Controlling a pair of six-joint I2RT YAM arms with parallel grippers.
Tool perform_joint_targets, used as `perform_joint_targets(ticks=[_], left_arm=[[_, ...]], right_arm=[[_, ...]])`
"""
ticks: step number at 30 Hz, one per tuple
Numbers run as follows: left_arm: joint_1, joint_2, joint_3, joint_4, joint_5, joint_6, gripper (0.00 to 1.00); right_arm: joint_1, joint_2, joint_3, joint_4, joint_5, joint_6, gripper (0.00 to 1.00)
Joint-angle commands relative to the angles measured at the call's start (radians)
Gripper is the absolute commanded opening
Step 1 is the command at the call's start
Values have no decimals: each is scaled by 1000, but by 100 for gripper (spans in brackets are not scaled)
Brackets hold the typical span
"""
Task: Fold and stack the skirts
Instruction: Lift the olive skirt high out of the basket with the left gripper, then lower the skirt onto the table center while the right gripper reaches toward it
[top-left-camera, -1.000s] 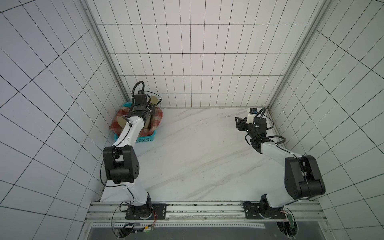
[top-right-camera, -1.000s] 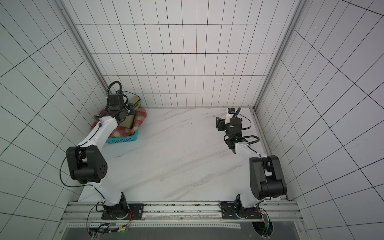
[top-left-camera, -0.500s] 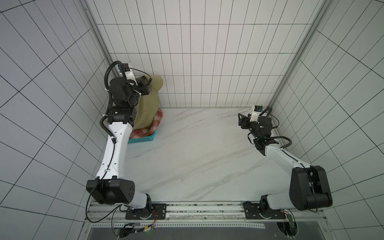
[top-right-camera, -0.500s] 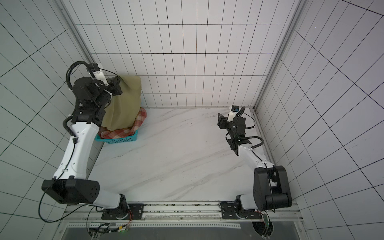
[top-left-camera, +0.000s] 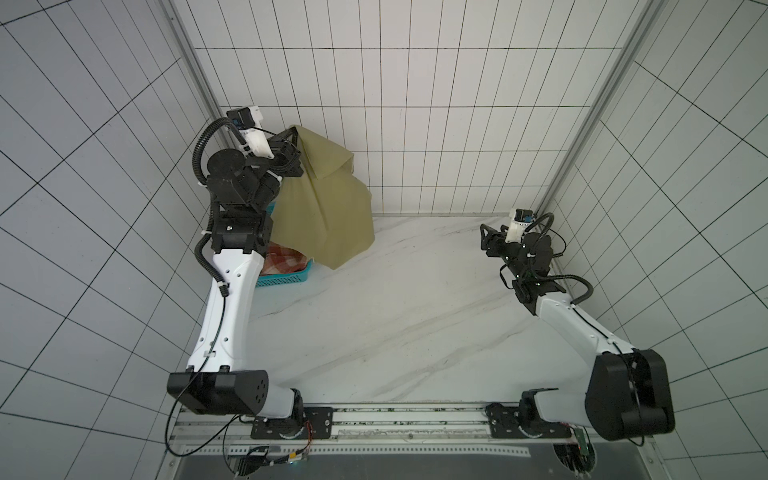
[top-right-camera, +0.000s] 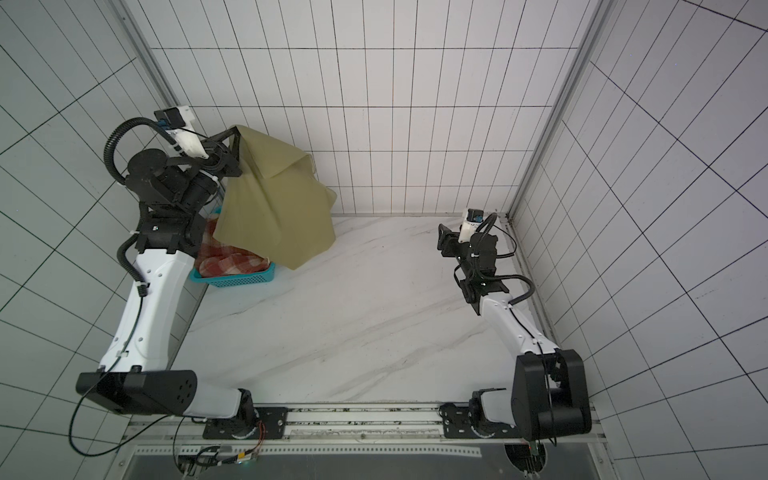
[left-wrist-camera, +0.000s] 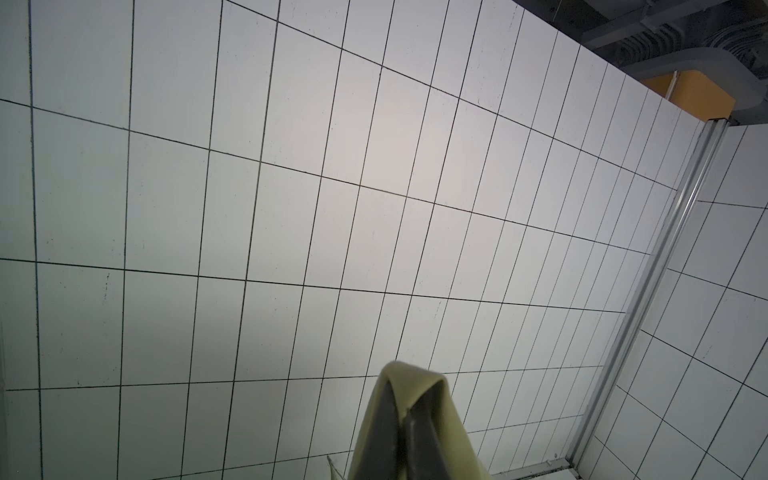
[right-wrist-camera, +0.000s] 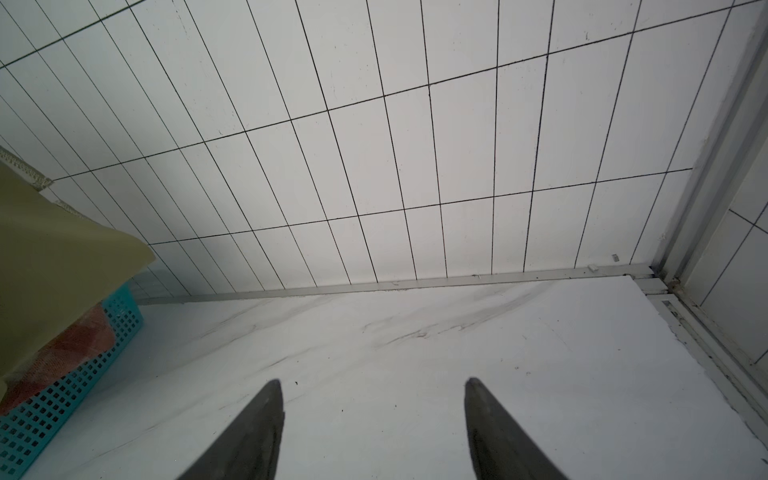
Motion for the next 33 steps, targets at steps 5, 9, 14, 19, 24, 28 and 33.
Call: perform_joint_targets(ticks=[5, 9, 14, 19, 24, 28, 33], left_arm=[[-48, 8, 18, 85, 79, -35, 0], [-128, 18, 27, 88, 107, -38, 0], [-239, 35, 19, 99, 134, -62, 0], [-346, 52, -20, 147, 169, -119, 0], [-442, 84, -49, 204, 193, -173, 0], [-455, 76, -234, 418, 255, -340, 0], [-440, 67, -510, 452, 169, -401, 0]], right_arm=[[7, -38, 34, -32, 11, 5, 68], [7, -61, 31, -53, 19, 2, 69], [5, -95, 19, -76, 26, -2, 69], [2, -138, 1, -99, 38, -25, 70], [-5, -186, -11, -143, 59, -26, 70], [-9, -212, -12, -181, 49, -12, 70], [-9, -208, -57, -181, 8, -1, 70]])
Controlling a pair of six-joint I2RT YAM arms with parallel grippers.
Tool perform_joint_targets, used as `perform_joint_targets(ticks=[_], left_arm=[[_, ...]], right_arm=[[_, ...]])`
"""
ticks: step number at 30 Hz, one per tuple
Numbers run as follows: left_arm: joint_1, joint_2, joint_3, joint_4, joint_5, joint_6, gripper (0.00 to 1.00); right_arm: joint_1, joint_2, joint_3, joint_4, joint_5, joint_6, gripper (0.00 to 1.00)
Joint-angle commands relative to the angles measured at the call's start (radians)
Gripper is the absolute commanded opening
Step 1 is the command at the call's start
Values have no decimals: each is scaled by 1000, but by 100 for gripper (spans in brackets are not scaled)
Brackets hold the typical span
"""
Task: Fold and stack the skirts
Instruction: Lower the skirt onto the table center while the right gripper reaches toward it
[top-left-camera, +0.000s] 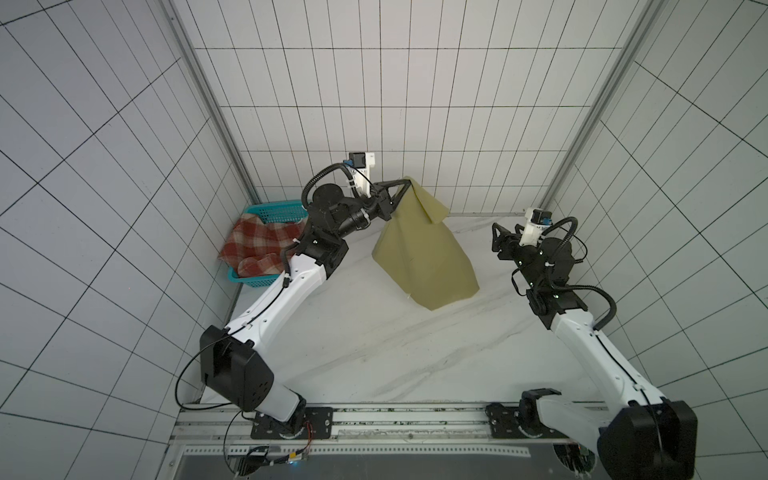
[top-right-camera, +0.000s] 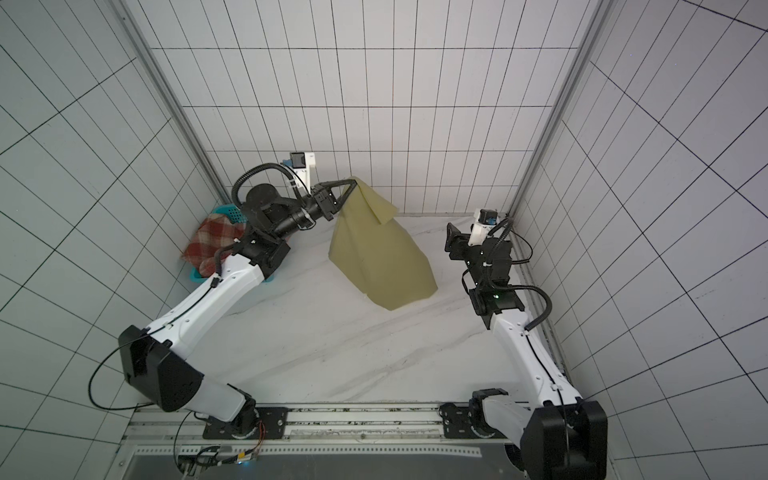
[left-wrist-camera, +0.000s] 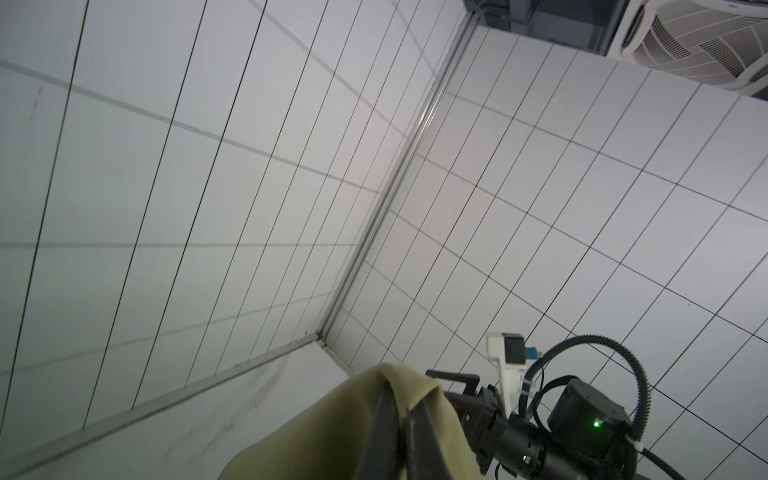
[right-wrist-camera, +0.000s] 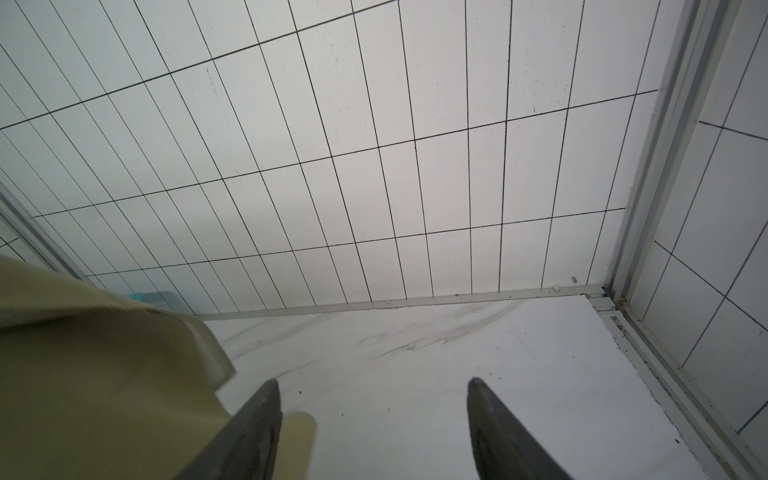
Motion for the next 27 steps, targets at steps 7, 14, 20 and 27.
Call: perform_joint_targets(ticks=[7, 14, 20, 27], left_arm=[[34, -26, -453, 67, -57, -113, 29], [70, -153, -606, -121, -119, -67, 54], [66, -230, -679, -321, -113, -42, 60], [48, -327, -788, -435, -97, -76, 61]], right_arm=[[12, 41, -138, -12, -66, 60, 67], [45, 53, -251, -11, -95, 124, 64], [100, 33, -341, -61, -105, 222, 64], [170, 11, -447, -114, -123, 317, 64]])
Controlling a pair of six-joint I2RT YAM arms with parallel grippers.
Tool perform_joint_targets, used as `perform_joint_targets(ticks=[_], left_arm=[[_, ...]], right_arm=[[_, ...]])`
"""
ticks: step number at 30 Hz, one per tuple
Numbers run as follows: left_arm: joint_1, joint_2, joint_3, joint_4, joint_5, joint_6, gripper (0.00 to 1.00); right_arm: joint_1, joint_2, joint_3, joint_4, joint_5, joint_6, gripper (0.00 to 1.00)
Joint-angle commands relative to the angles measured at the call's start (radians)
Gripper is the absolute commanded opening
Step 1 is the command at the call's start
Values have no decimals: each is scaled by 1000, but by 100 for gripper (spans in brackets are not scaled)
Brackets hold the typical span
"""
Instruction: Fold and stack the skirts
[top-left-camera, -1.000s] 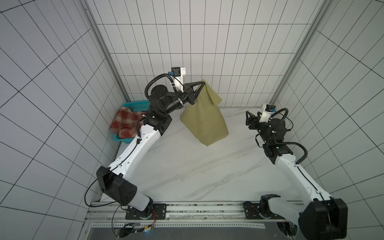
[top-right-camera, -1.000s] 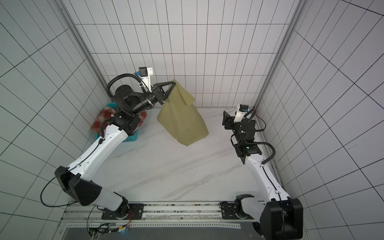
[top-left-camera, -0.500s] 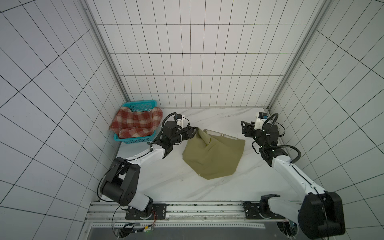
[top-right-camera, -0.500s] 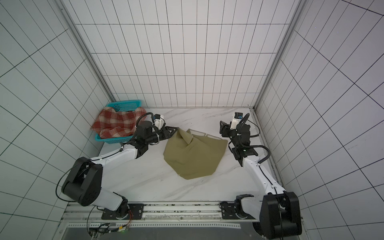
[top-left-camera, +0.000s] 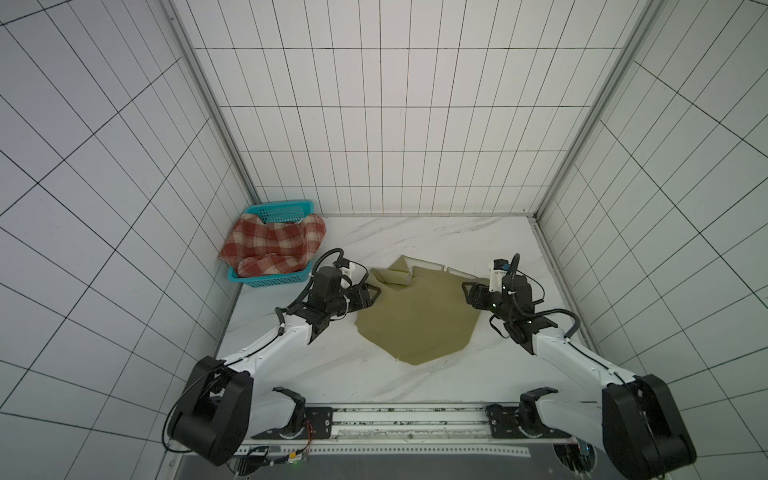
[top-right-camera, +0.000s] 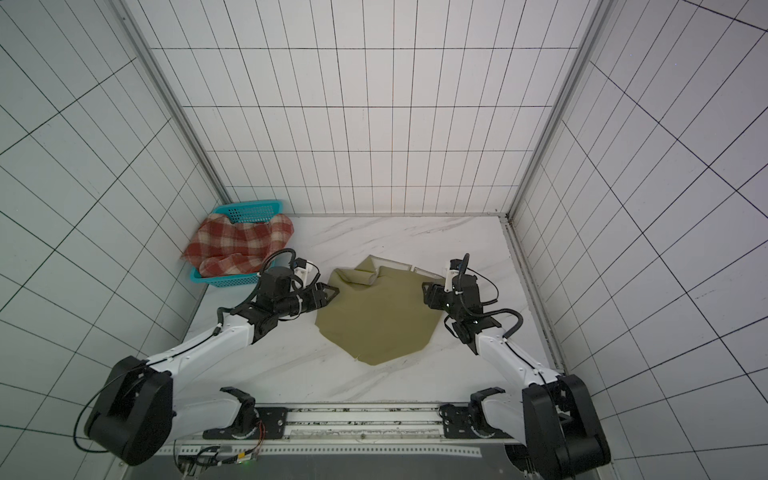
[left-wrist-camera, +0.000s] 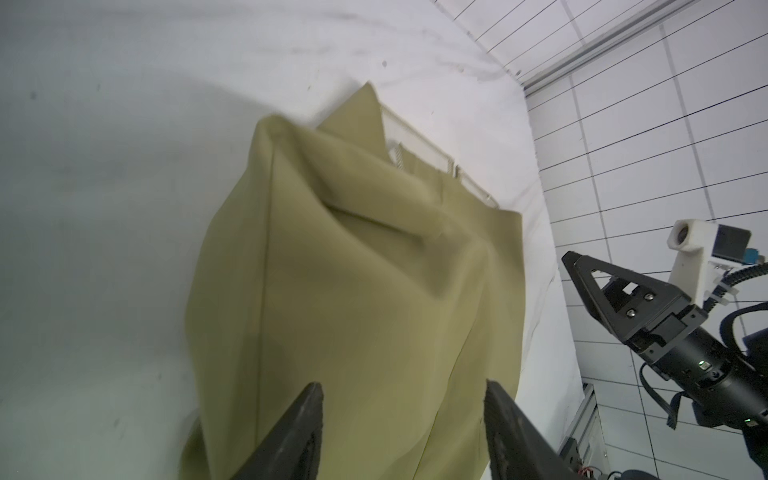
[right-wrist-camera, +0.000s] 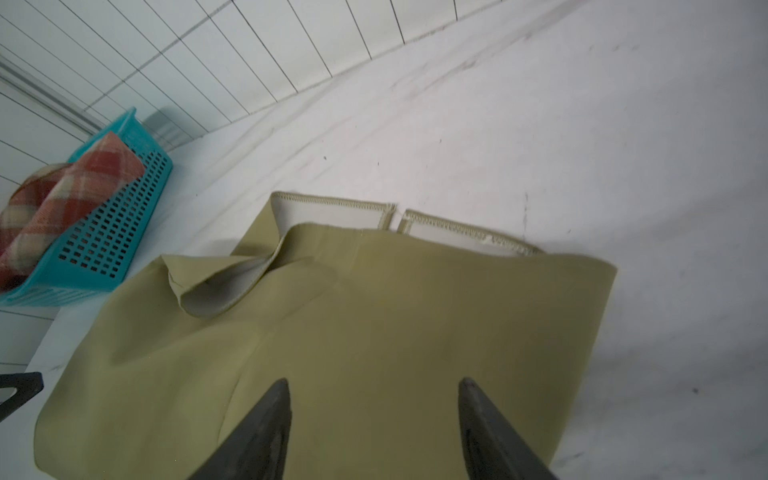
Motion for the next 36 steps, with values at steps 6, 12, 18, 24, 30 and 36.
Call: perform_joint_targets(ticks=[6, 12, 18, 24, 30, 36], left_arm=[[-26, 2, -65, -40, -13, -25, 61], [-30, 112, -41, 18, -7, -16, 59], [-29, 189, -12, 63, -15, -9, 55], [-29, 241, -2, 87, -51, -6, 53], [-28, 276, -6, 138, -60, -24, 52], [-28, 291, -5, 175, -61, -32, 51]], right_arm=[[22, -47, -130, -57, -33, 113, 64], [23, 20, -118, -87, -27, 144, 62], [23, 11, -137, -120, -17, 199, 61], [22, -39, -141, -204, -22, 188, 62], [22, -151, -164, -304, -58, 198, 62], [24, -198, -198, -303, -79, 196, 63]])
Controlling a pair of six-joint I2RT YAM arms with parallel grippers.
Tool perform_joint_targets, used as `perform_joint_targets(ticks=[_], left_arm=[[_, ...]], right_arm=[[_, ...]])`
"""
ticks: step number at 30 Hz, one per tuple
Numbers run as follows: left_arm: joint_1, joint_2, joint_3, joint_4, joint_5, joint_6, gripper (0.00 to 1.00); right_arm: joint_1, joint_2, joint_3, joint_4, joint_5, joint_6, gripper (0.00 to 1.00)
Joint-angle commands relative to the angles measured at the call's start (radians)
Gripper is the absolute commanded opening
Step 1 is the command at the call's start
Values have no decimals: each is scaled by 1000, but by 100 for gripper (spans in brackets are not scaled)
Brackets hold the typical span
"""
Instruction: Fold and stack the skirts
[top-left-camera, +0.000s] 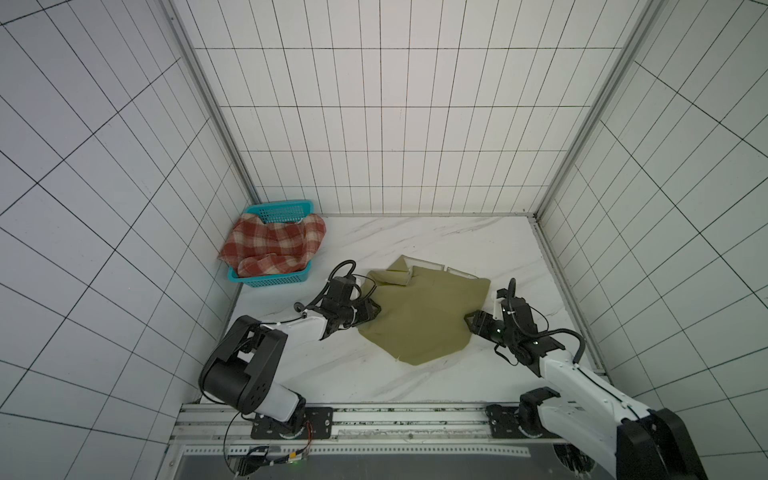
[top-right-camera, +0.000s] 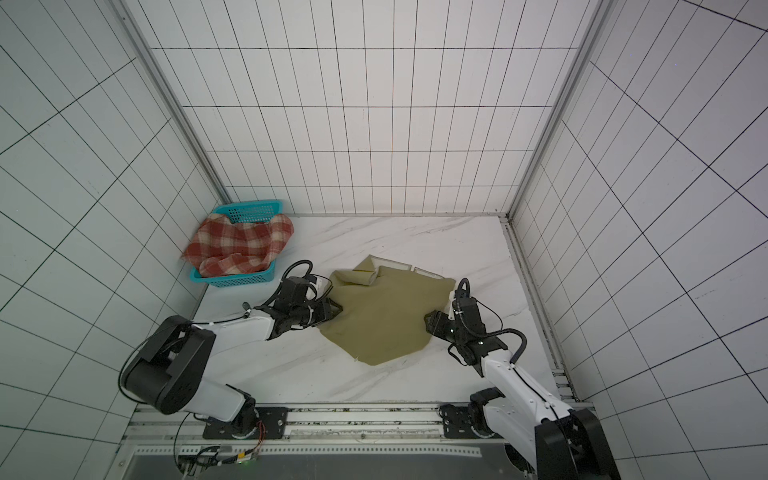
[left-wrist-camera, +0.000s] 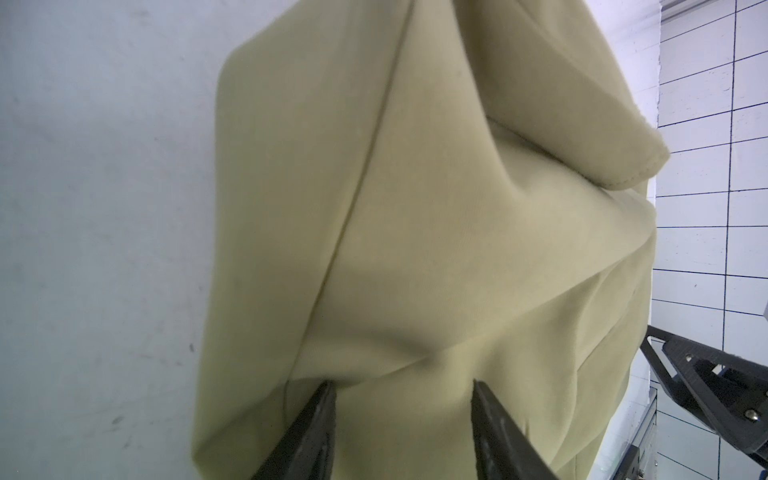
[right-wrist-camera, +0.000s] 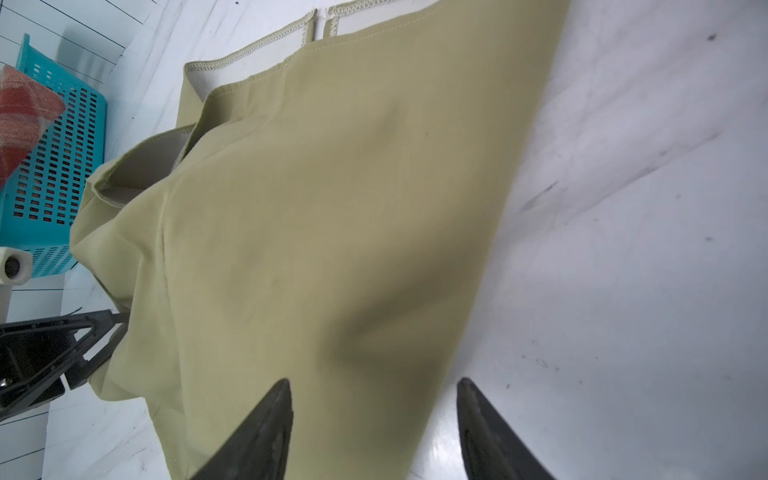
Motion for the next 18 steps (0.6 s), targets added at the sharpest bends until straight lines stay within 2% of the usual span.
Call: perform_joint_targets(ticks=[1, 5, 8, 10, 14, 18], left_arm=[[-1, 14, 15, 50, -17, -14, 51], [0, 20, 3, 75, -15, -24, 51], [-1, 22, -7, 96, -13, -38, 51], [-1, 25, -10, 99, -12, -43, 51], [7, 20, -21, 105, -2, -63, 51], [21, 10, -30, 120, 17, -90, 51]], right_arm=[[10, 4, -60, -18, -33, 19, 63], [13, 58, -68, 49, -44, 25, 60], [16, 99, -65, 128, -59, 33, 49], [16, 133, -58, 194, -78, 37, 36], [16, 233, 55, 207, -42, -39, 0], [6, 325, 199, 197, -3, -95, 0]])
